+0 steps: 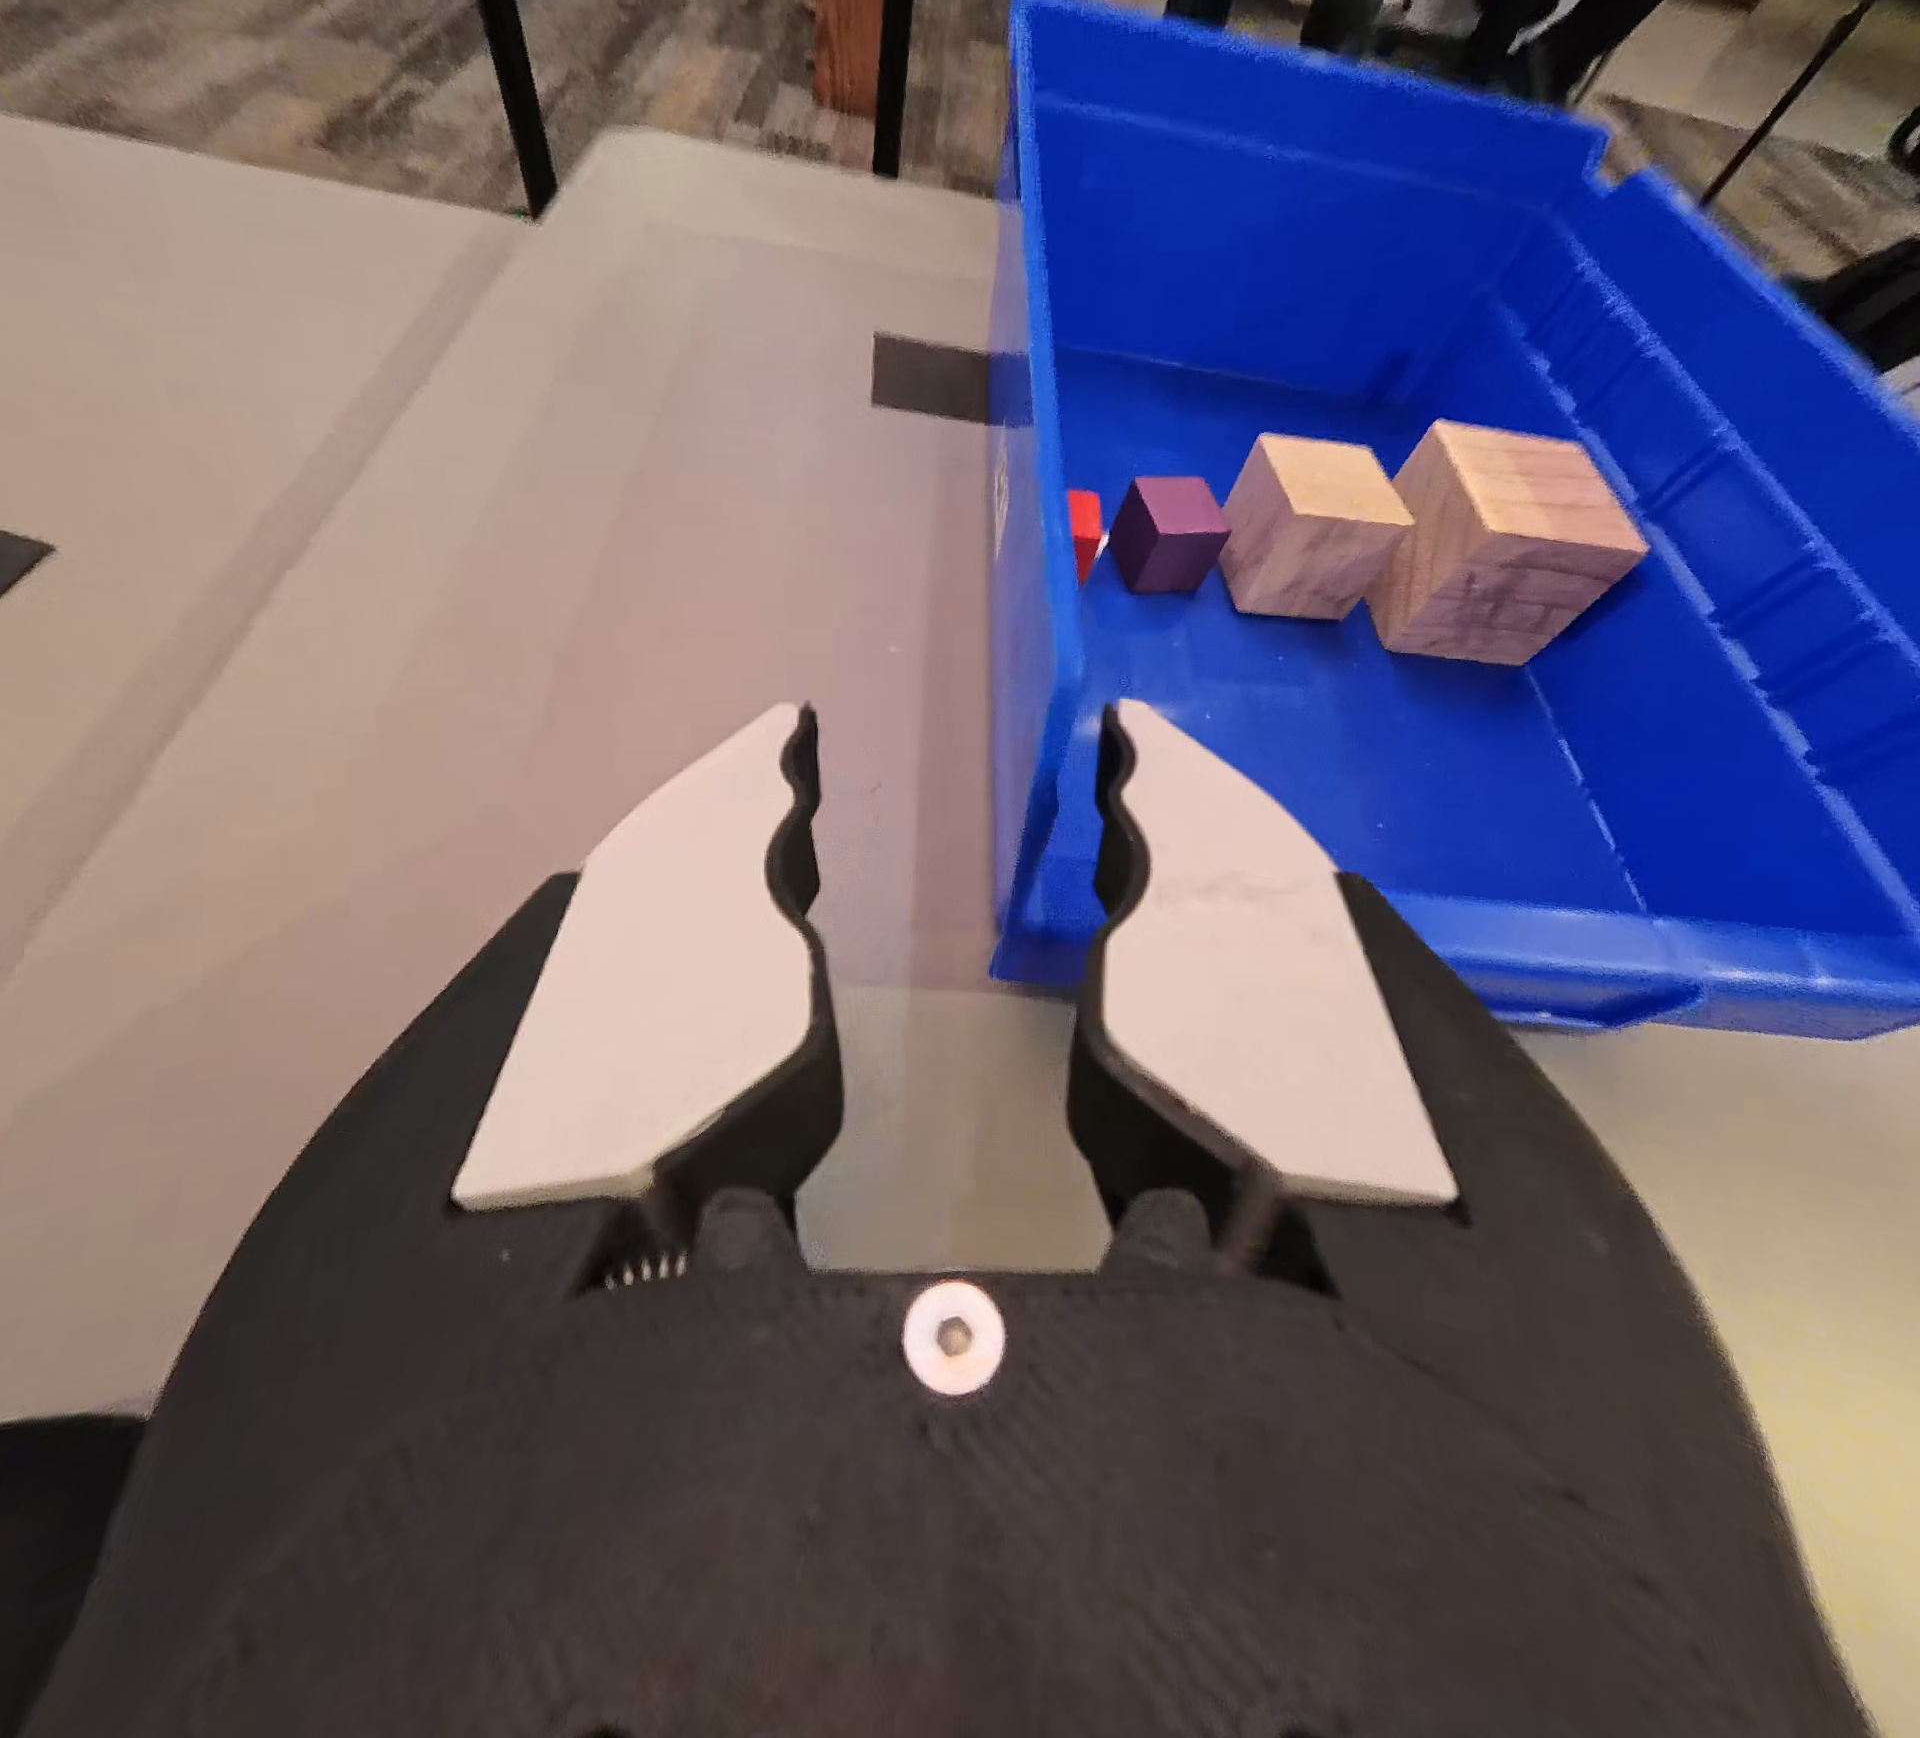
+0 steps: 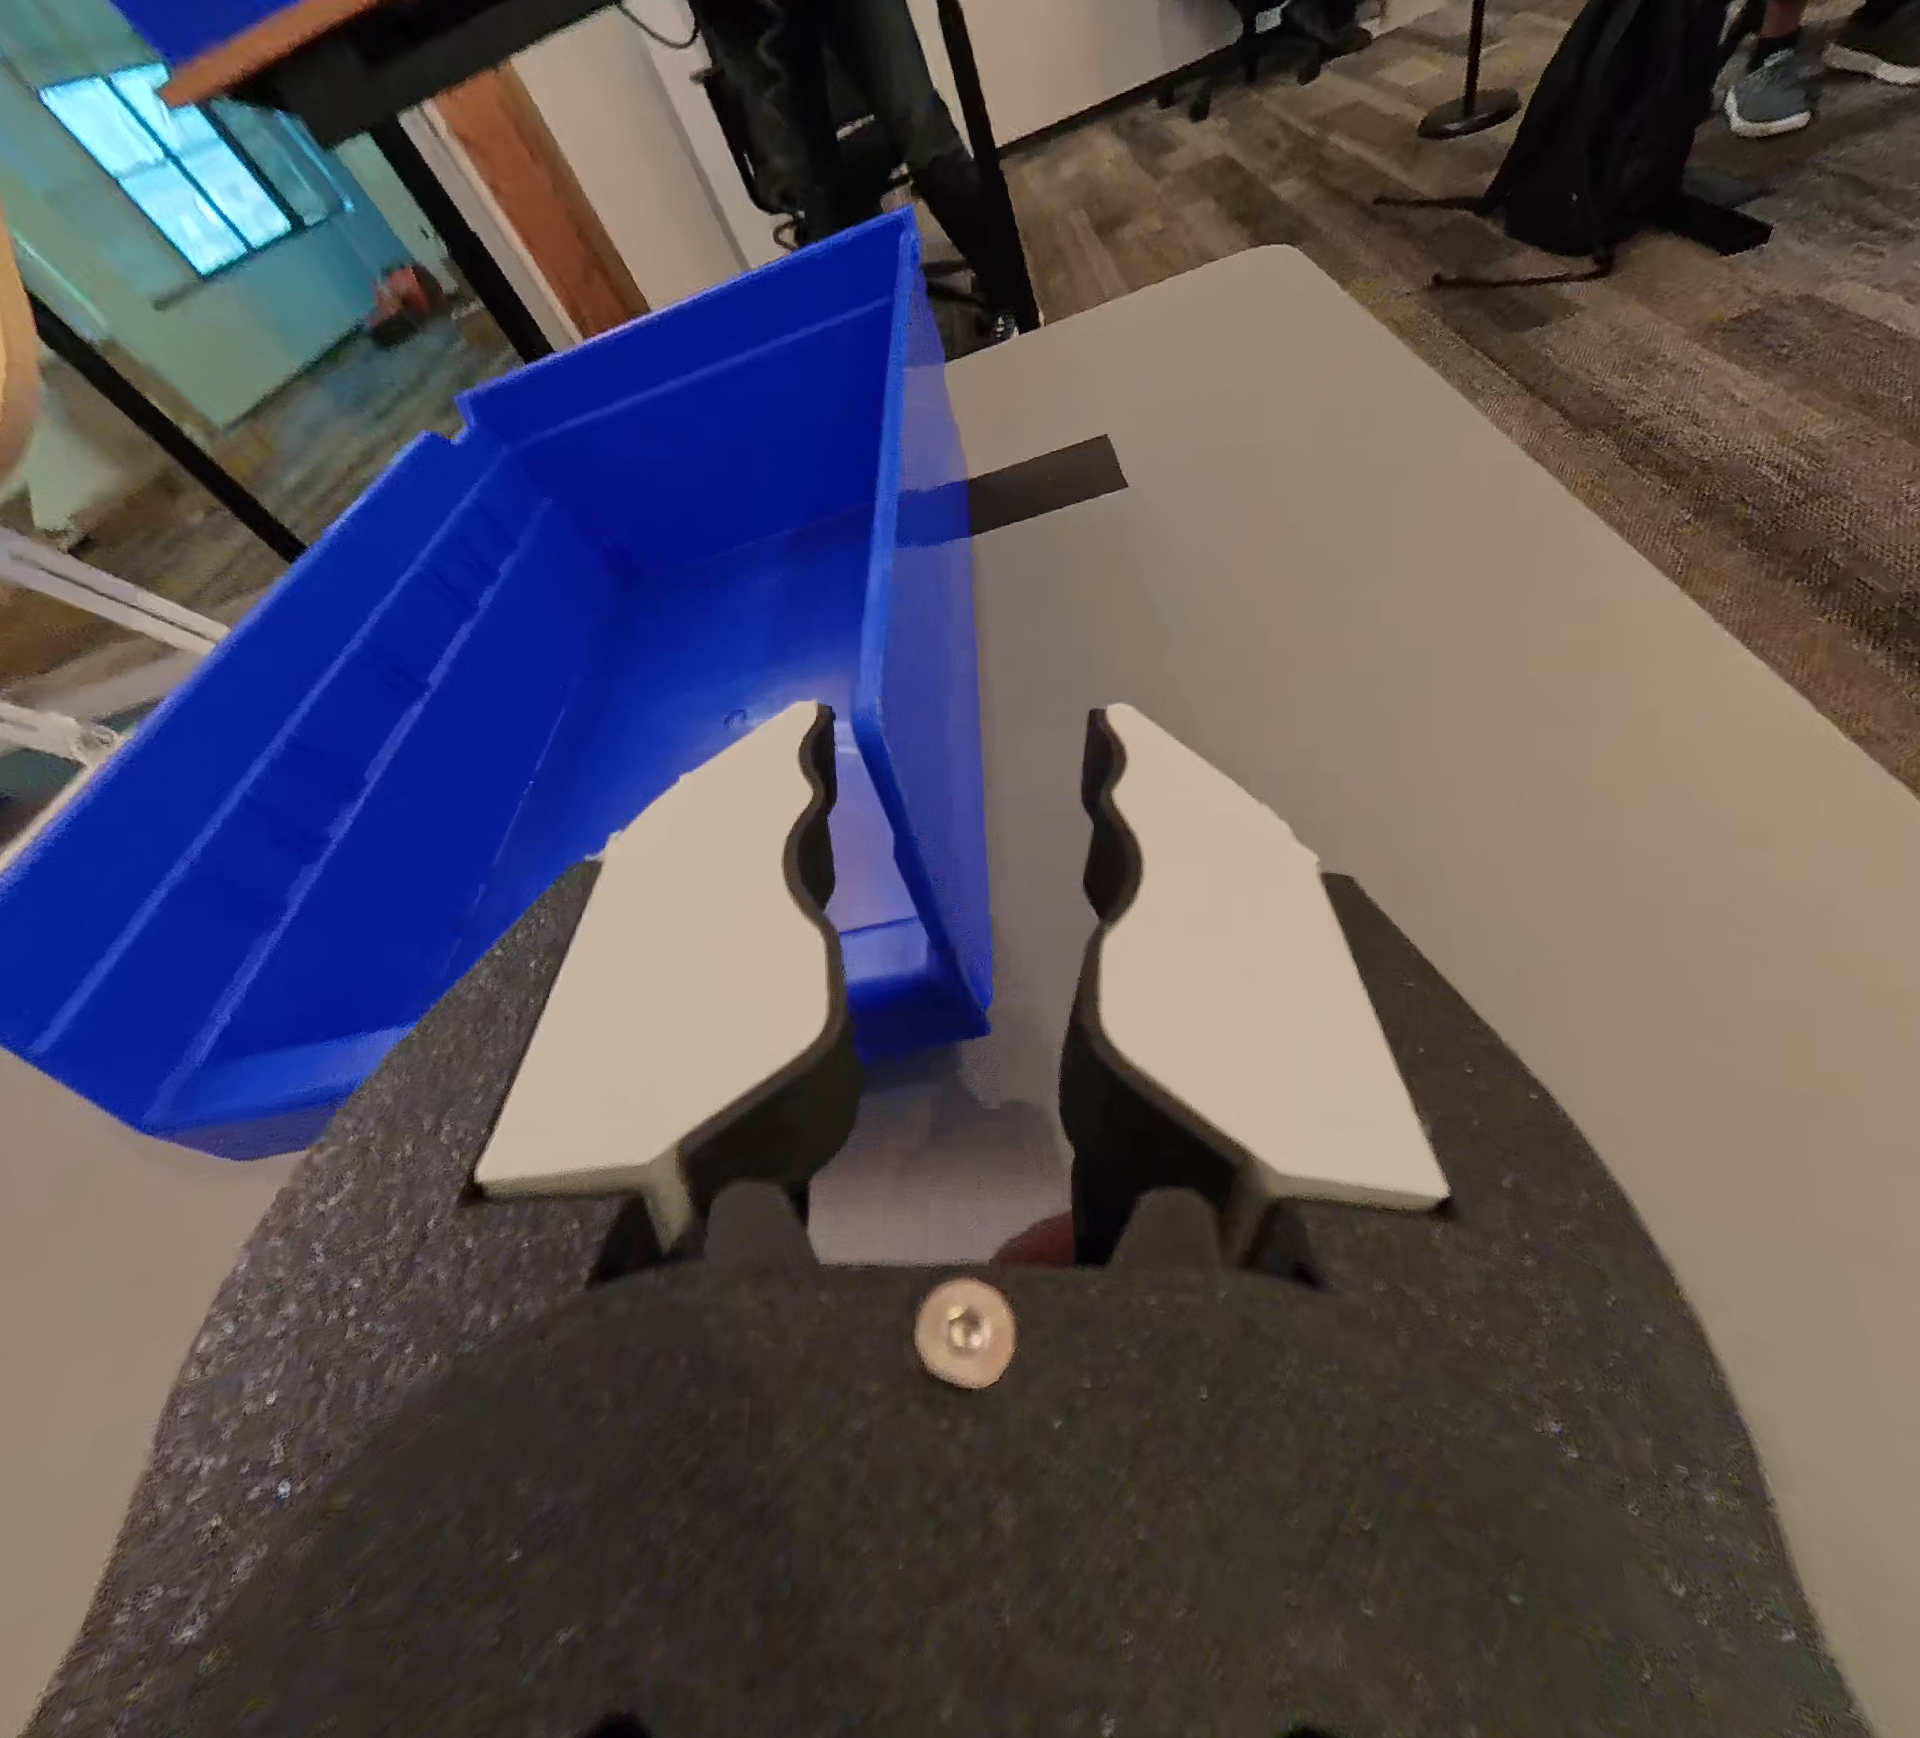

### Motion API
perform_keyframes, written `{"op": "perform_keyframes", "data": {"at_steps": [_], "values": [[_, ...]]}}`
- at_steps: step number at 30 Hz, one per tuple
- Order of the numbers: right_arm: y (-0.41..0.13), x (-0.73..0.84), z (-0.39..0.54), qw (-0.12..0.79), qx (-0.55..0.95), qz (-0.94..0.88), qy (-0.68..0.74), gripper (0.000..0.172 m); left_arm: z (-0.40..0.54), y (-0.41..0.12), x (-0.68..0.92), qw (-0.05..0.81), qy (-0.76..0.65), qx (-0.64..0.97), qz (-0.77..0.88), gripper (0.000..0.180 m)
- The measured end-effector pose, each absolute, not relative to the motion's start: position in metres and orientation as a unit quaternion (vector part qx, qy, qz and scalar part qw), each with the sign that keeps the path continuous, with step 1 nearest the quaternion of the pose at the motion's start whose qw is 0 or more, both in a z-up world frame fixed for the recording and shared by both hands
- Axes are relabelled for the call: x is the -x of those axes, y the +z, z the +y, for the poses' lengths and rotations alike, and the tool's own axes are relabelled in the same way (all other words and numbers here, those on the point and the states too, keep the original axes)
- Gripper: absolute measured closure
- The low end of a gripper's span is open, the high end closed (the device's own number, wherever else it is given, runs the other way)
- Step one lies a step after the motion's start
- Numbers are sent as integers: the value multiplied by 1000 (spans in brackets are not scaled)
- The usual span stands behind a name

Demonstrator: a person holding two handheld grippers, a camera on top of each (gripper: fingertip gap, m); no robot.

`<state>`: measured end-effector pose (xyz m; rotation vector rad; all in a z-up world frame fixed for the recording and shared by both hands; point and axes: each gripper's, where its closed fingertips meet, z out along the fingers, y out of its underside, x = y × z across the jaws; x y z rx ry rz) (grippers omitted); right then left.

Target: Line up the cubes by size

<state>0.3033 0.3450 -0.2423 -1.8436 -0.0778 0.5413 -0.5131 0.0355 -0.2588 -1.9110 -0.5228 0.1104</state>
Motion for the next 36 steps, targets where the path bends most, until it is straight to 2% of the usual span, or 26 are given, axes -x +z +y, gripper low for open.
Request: {"op": "perform_keyframes", "data": {"at_steps": [6,11,13,20,24,32,36], "values": [[-241,-296,321,568,782,-46,253,128,19,-186,518,619,137,757,-160,126],[-242,-281,300,562,782,-77,260,126,46,-149,472,607,188,772,16,131],[-243,-277,293,561,783,-83,255,126,58,-149,460,583,215,781,64,131],[-242,-280,279,571,785,-68,232,125,98,-154,420,556,173,797,158,127],[-242,-274,267,577,785,-91,205,126,125,-169,407,509,172,813,223,125],[-247,-288,293,582,800,-73,129,123,170,-186,401,469,176,826,257,127],[-254,-283,311,570,809,-110,91,135,179,-199,405,443,164,838,273,124]]}}
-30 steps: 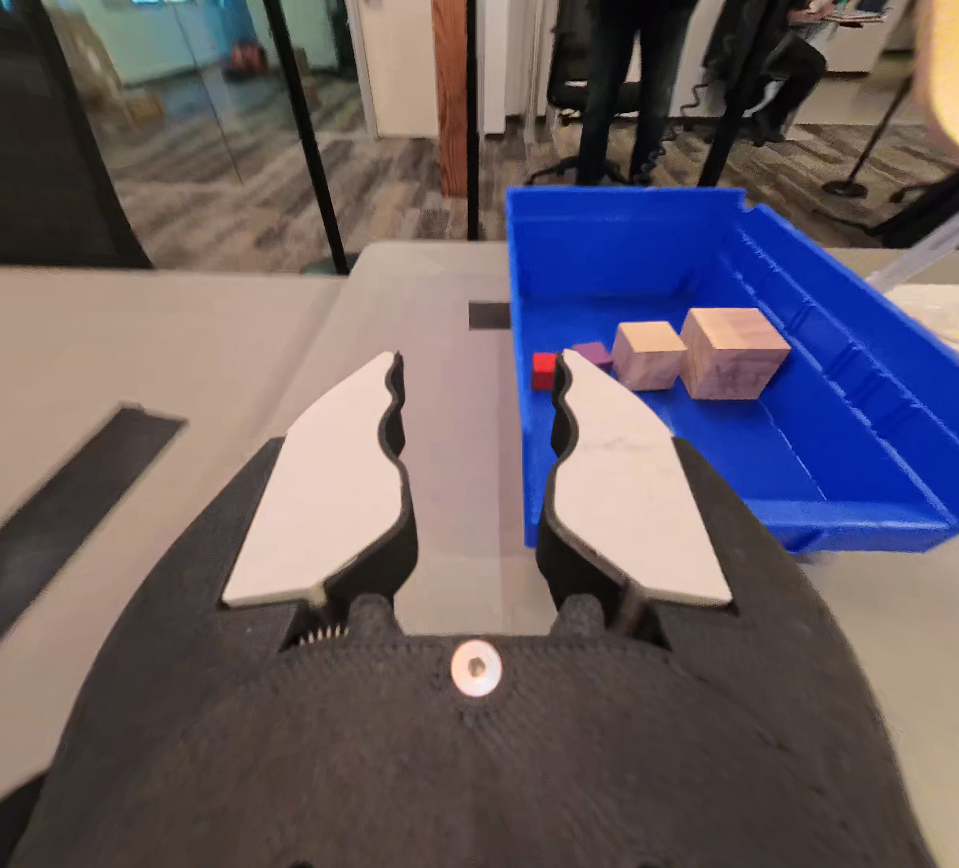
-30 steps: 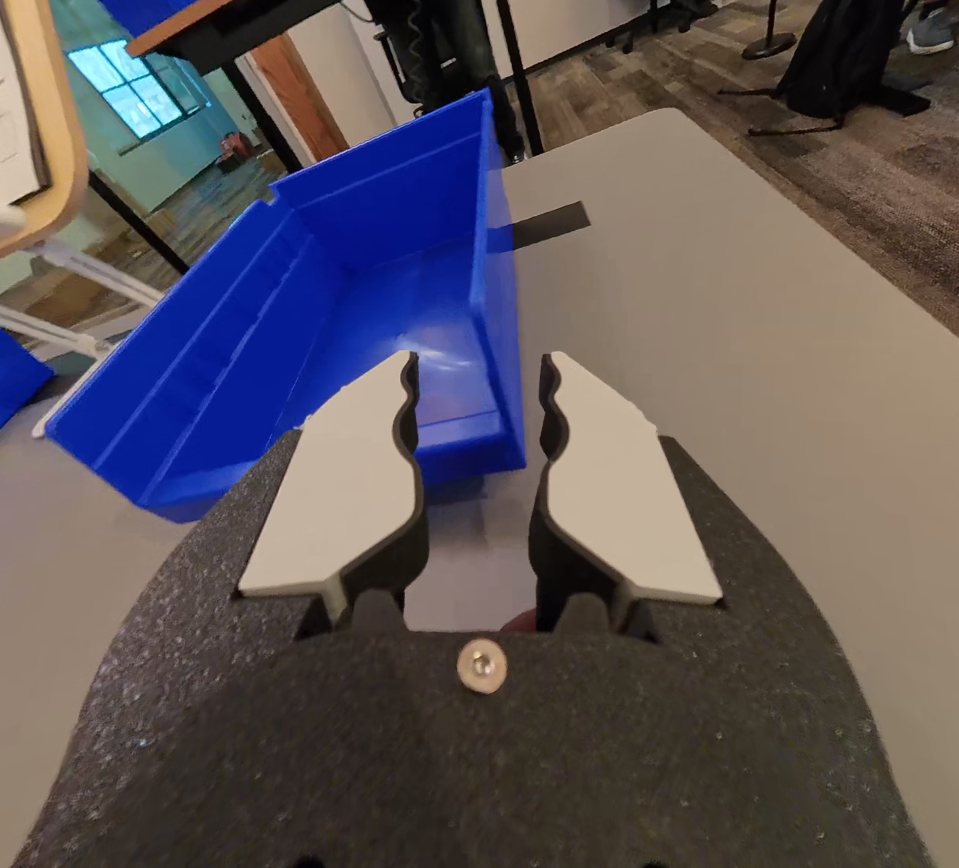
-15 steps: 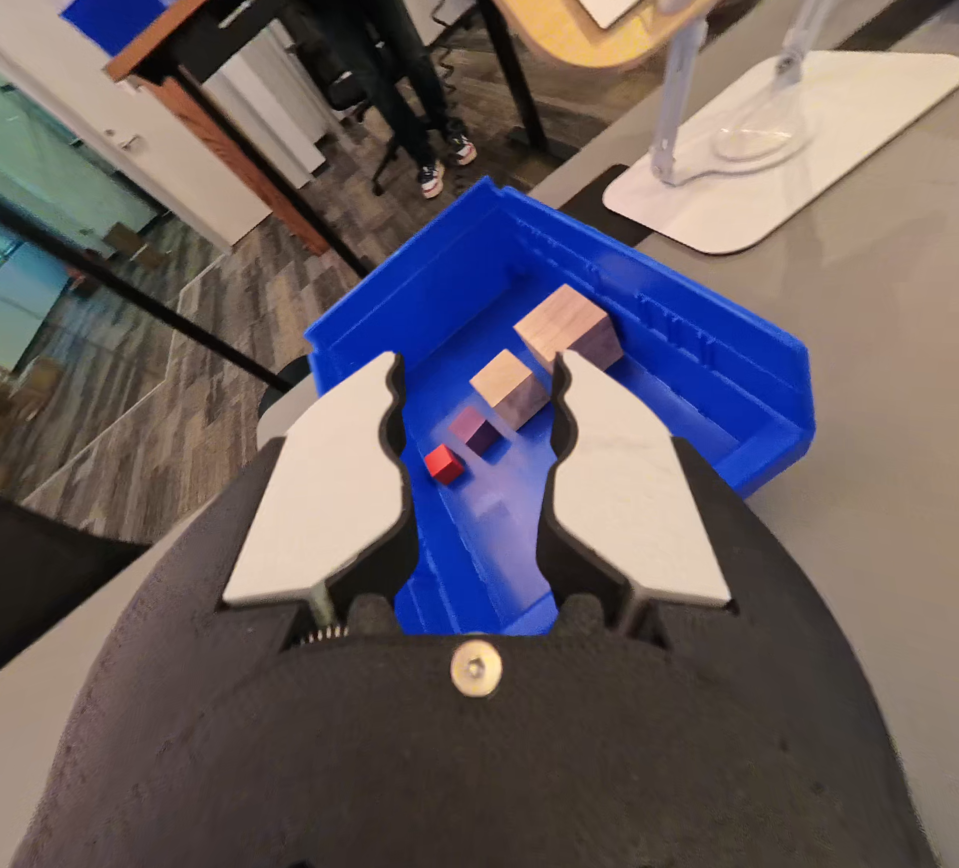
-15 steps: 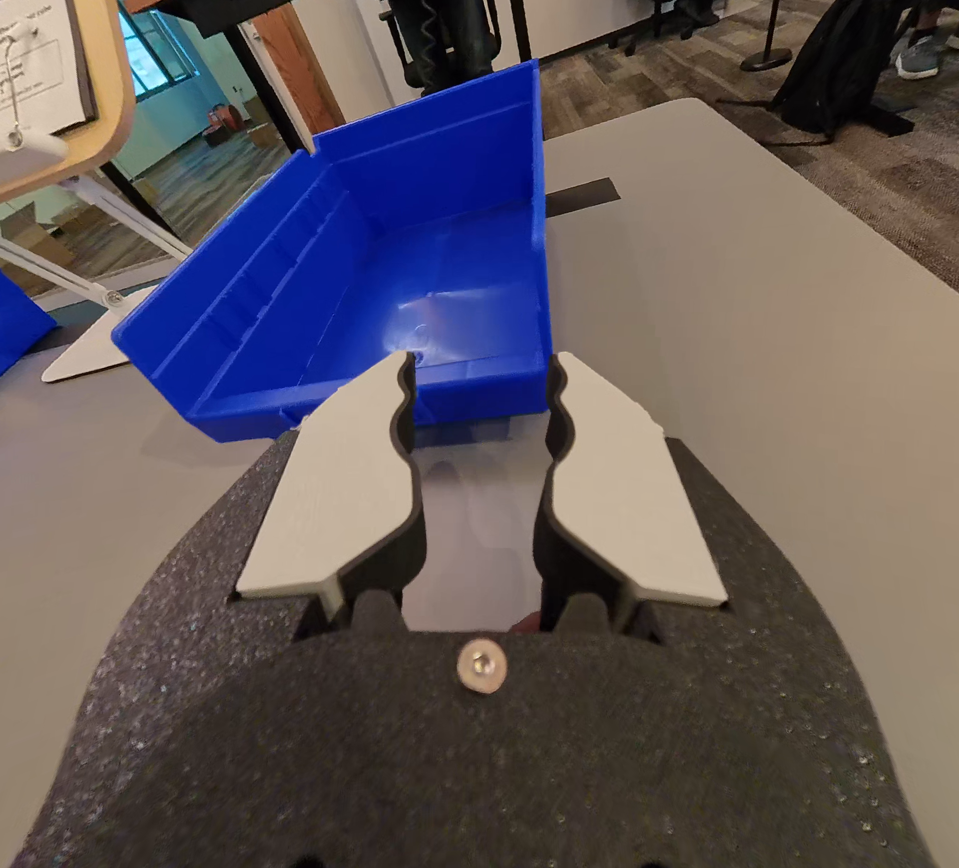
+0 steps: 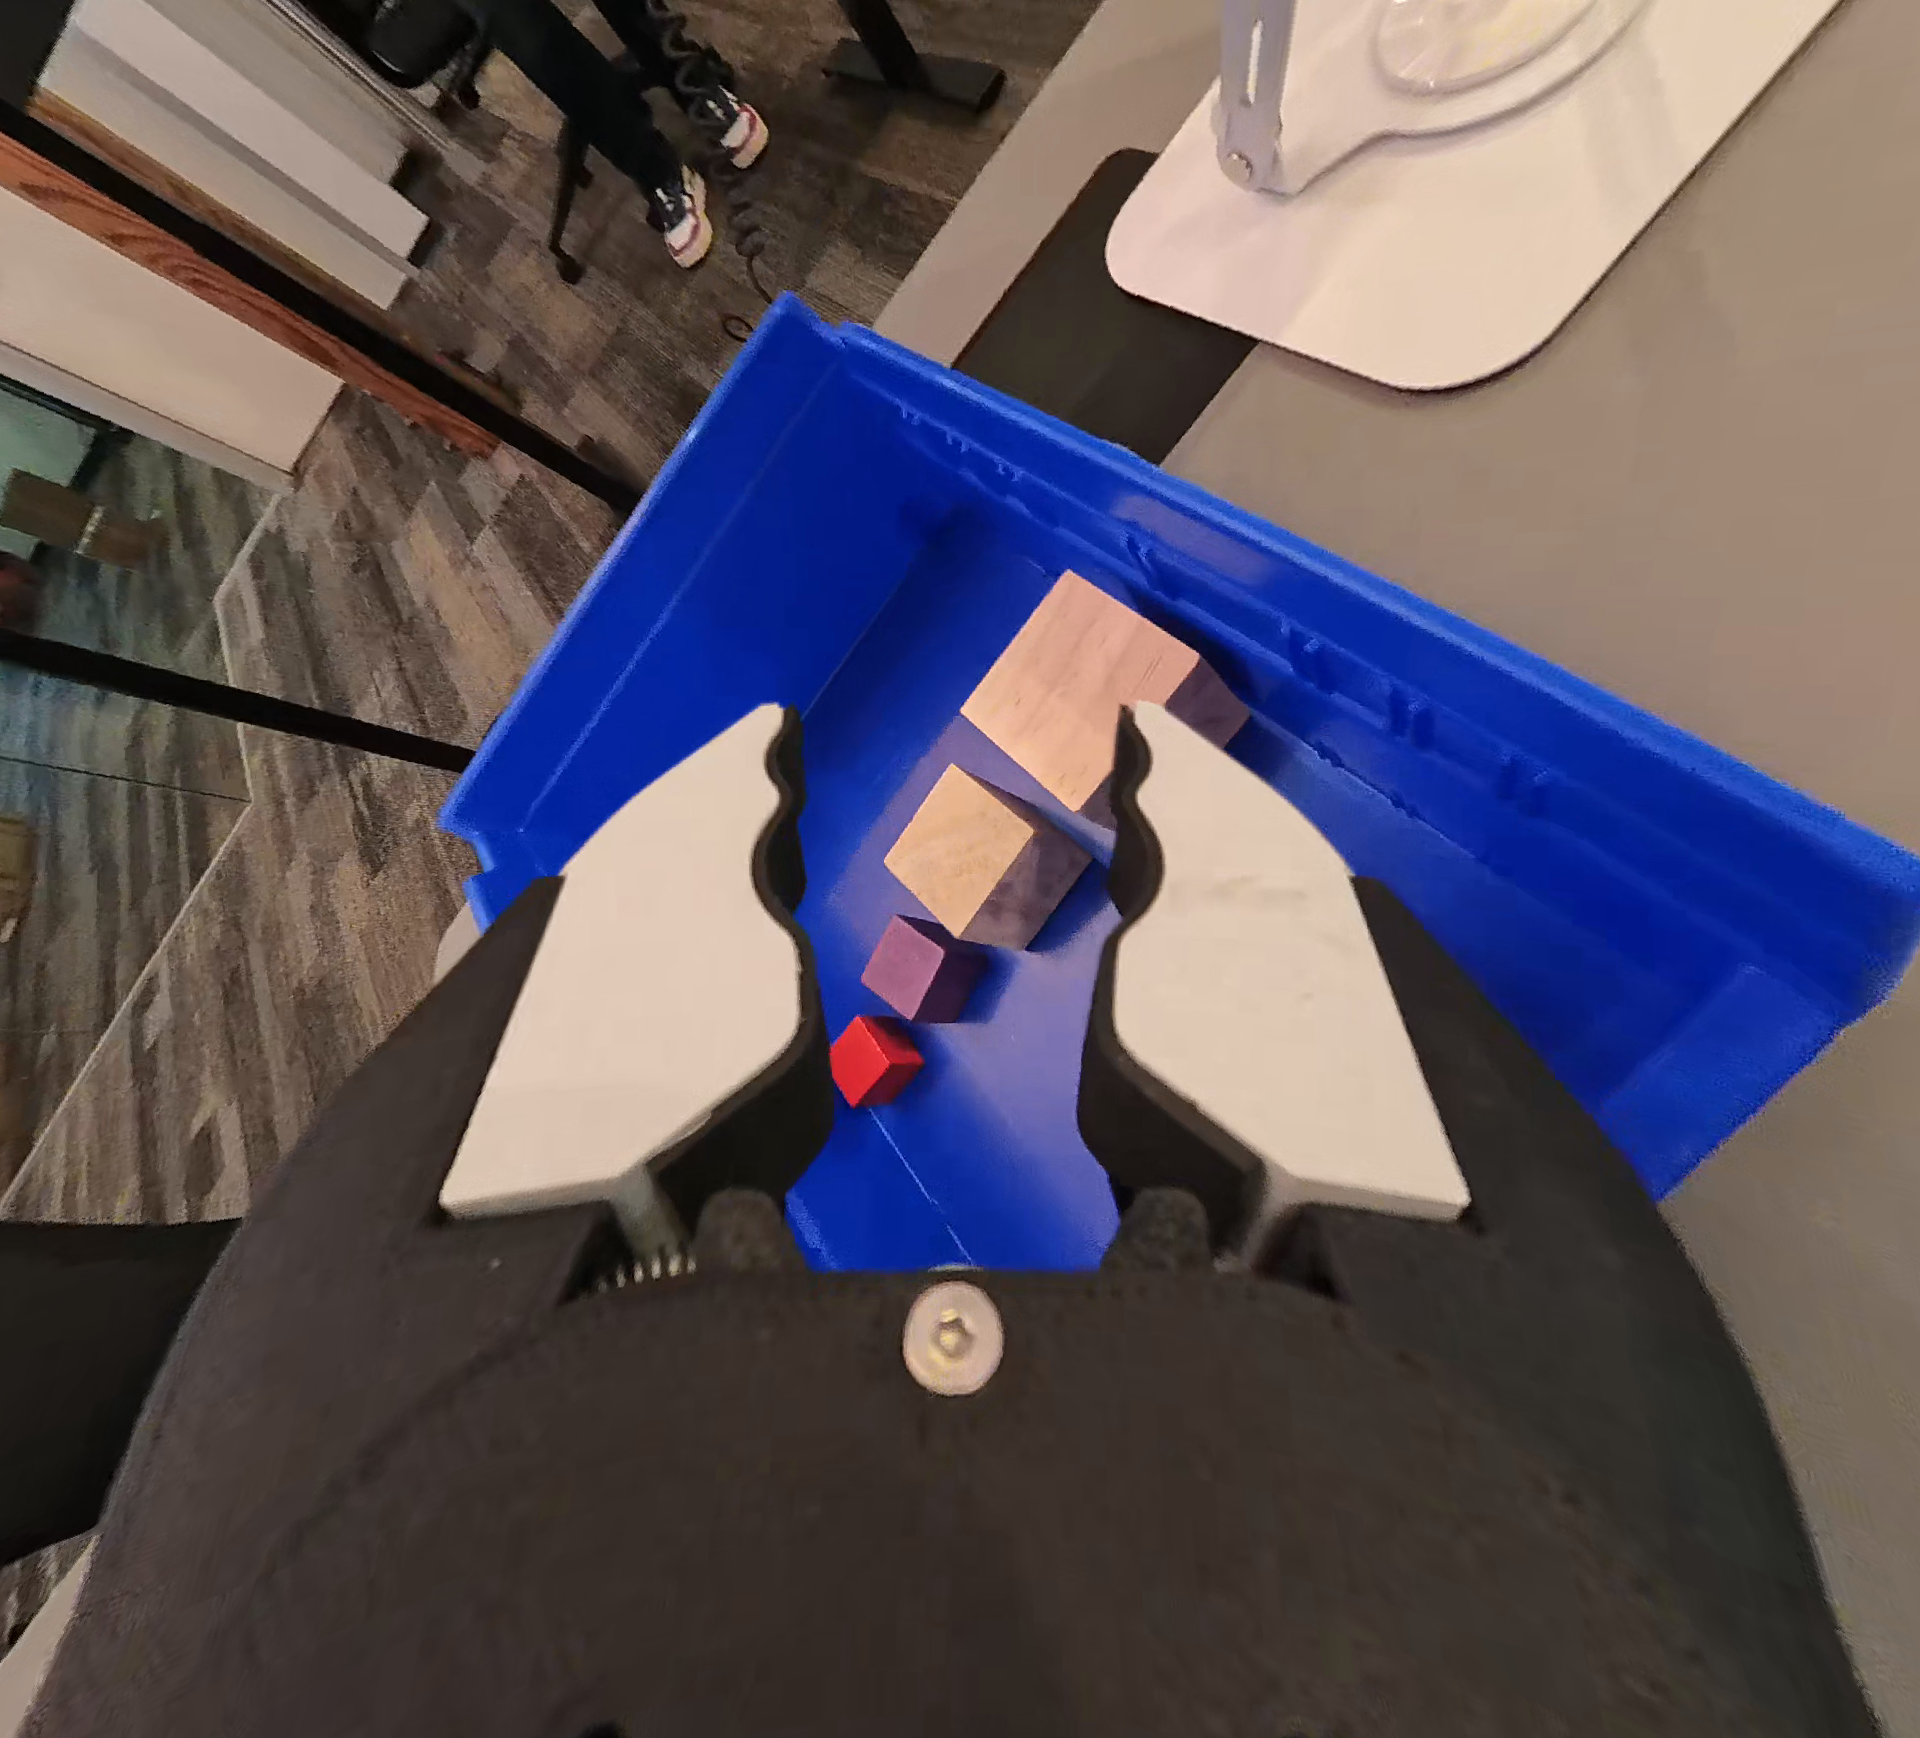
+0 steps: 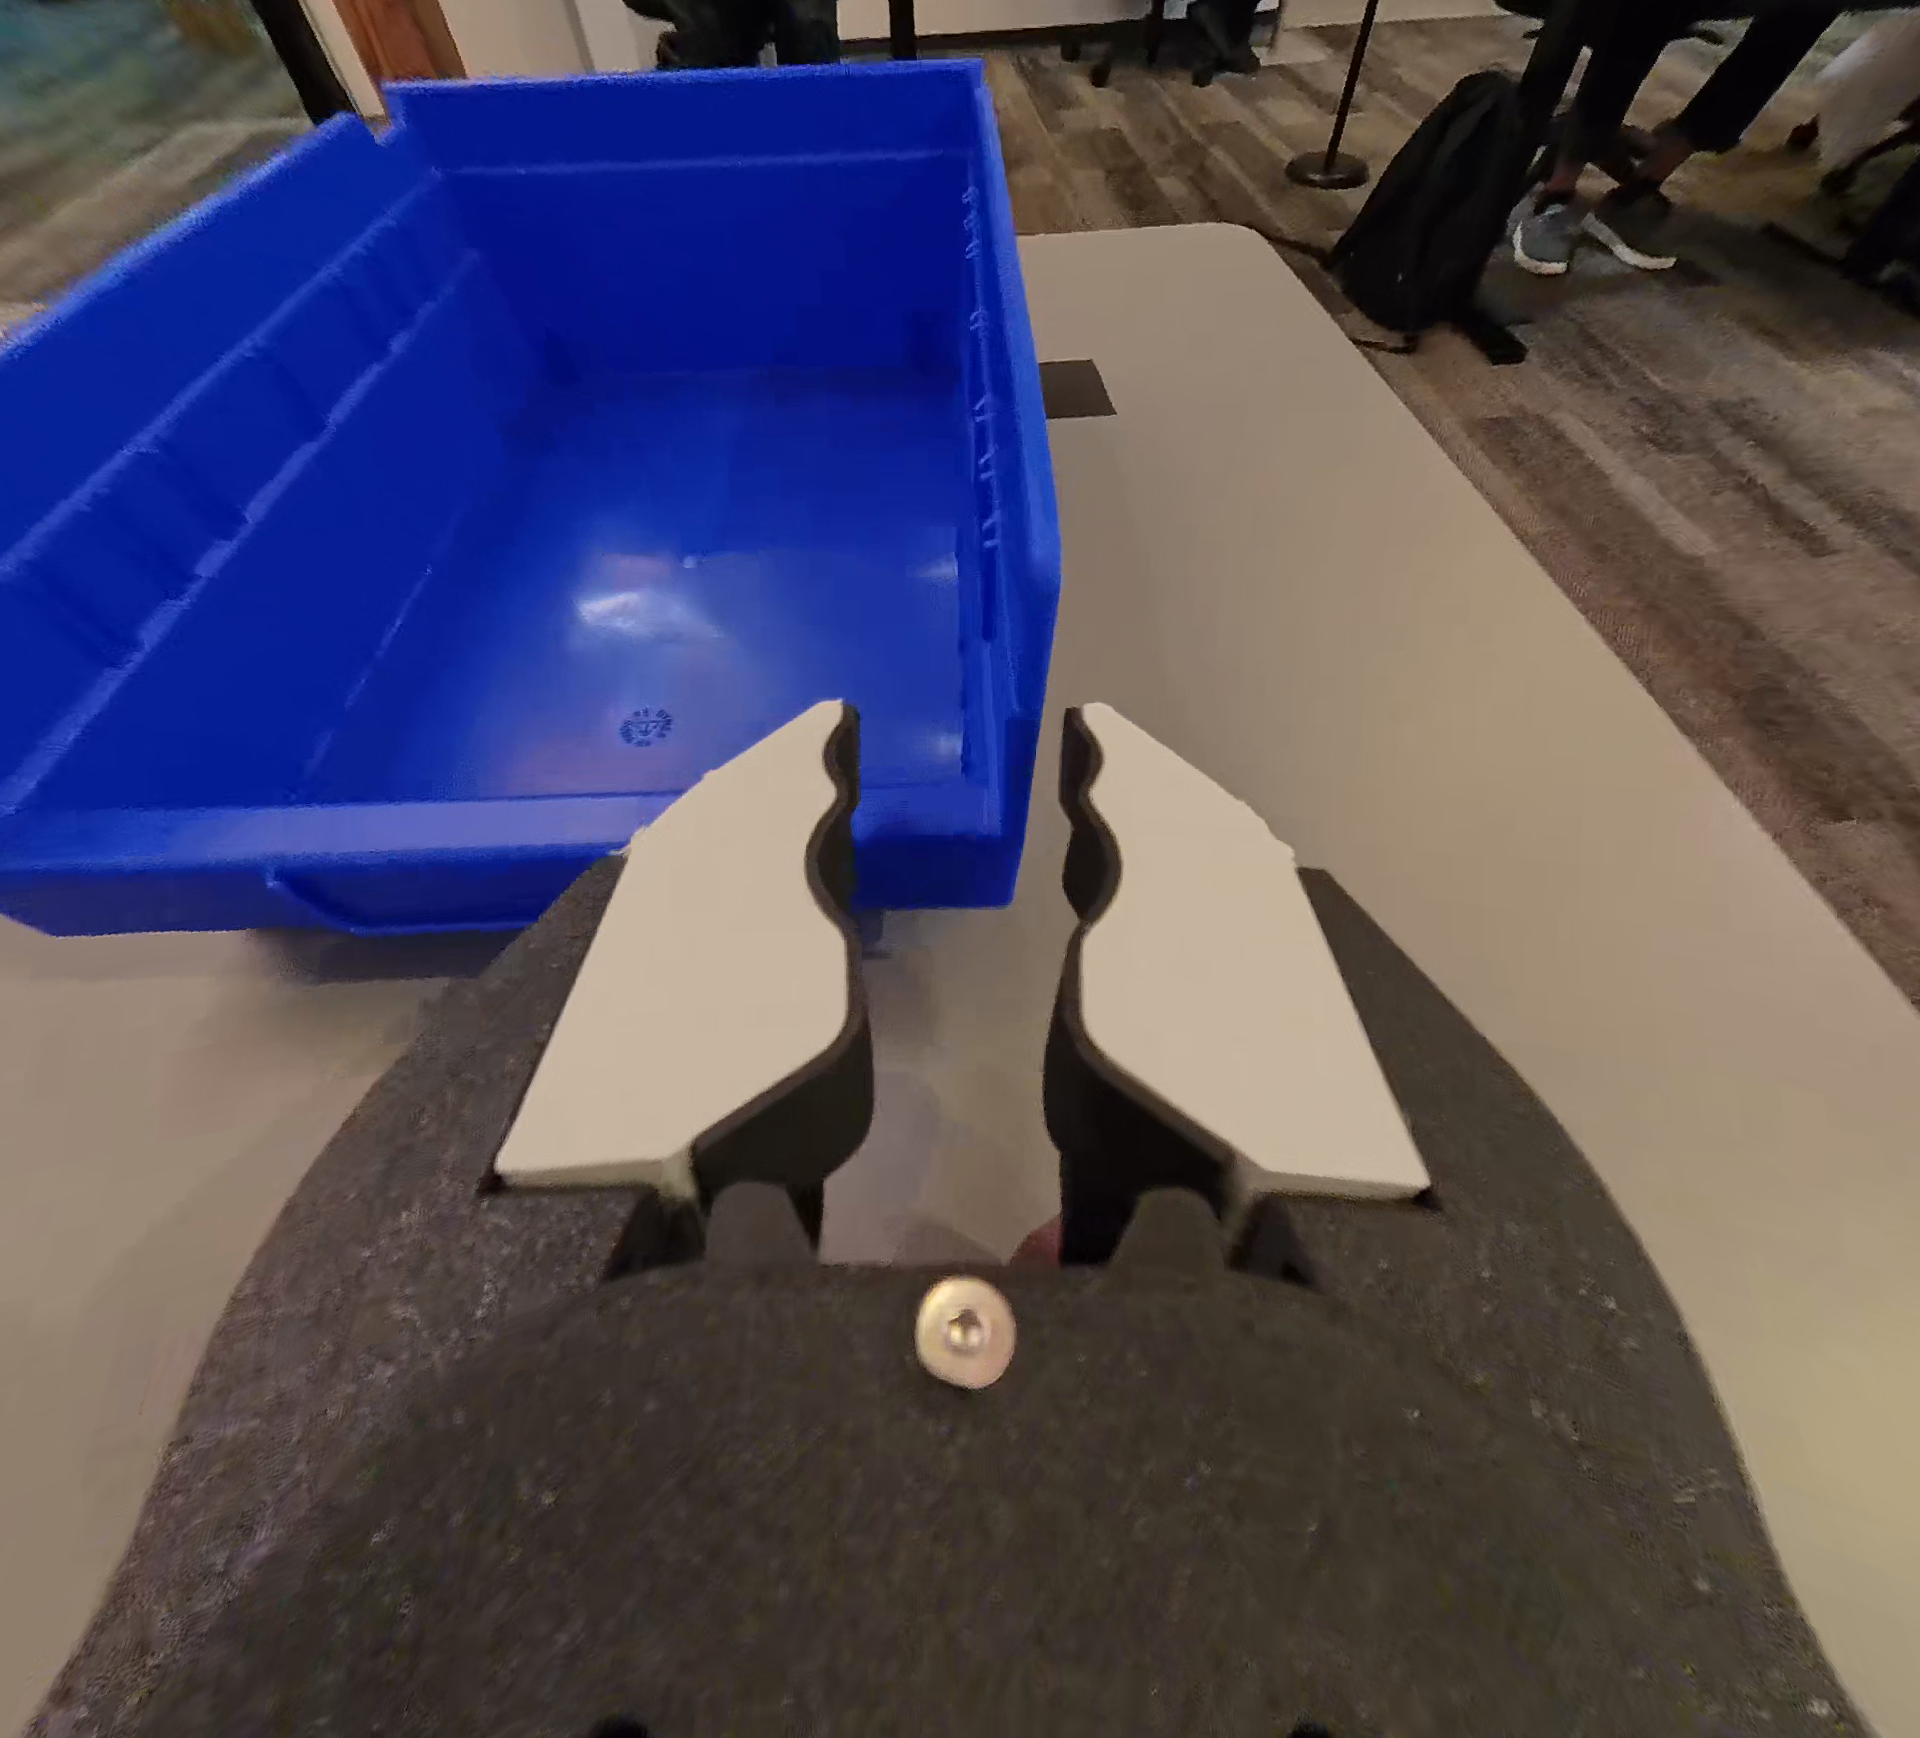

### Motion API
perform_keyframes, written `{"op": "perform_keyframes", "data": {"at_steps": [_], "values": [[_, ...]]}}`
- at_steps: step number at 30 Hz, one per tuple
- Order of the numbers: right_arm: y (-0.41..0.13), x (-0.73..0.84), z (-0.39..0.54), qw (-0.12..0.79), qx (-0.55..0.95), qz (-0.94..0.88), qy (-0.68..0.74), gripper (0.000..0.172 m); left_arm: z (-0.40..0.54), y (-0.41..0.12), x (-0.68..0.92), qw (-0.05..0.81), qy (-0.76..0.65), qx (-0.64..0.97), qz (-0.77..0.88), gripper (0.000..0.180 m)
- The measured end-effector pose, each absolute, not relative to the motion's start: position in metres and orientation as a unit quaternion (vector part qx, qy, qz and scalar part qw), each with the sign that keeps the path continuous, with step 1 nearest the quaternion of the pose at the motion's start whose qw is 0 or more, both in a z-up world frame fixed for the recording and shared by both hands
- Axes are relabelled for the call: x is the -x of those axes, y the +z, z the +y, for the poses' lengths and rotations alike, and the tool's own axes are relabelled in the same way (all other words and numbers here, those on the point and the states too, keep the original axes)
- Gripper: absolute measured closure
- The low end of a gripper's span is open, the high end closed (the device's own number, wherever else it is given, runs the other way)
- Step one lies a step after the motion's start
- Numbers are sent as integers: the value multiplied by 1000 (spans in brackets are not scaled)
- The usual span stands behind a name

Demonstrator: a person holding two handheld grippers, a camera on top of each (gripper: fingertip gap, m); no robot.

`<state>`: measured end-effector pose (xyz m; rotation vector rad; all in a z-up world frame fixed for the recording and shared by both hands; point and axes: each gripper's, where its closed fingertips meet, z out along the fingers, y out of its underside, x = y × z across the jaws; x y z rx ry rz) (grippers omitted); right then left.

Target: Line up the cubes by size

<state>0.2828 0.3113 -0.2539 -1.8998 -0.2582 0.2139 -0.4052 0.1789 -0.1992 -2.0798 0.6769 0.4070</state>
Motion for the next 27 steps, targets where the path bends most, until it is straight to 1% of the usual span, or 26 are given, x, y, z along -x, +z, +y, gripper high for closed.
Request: {"op": "perform_keyframes", "data": {"at_steps": [2,3,10,11,13,14,18,21,25,27], "values": [[-256,-284,319,567,812,-115,76,152,182,-207,406,426,150,844,290,121],[-256,-287,323,567,812,-115,74,166,183,-212,405,417,142,846,300,119],[-257,-296,334,562,815,-108,97,166,190,-243,397,338,119,851,384,111],[-256,-298,334,563,814,-100,103,165,191,-248,396,325,115,851,395,109],[-255,-300,334,562,813,-89,124,141,195,-255,398,303,121,852,410,105],[-255,-300,332,561,813,-88,133,137,197,-259,398,296,117,851,417,103],[-256,-299,322,555,815,-96,136,131,209,-266,400,277,106,853,430,94],[-257,-295,313,553,815,-109,137,131,217,-274,398,256,95,852,447,92],[-258,-291,306,549,815,-123,137,132,216,-295,403,186,93,856,473,94],[-259,-290,306,547,816,-125,136,132,212,-304,406,154,89,859,481,104]]}}
